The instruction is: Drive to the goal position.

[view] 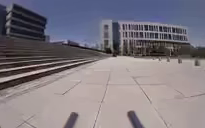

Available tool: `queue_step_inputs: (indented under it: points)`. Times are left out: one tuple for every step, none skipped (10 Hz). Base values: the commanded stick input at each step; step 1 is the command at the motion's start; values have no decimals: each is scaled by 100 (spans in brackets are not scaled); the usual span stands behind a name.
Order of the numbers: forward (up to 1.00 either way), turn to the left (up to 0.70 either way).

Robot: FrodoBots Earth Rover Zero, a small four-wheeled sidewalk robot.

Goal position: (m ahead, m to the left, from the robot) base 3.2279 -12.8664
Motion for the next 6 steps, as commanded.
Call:
queue_step_inputs:
  points:
    - [70, -27]
    - [70, -27]
    - [70, 0]
    - [70, 0]
    - [70, 0]
    - [70, 0]
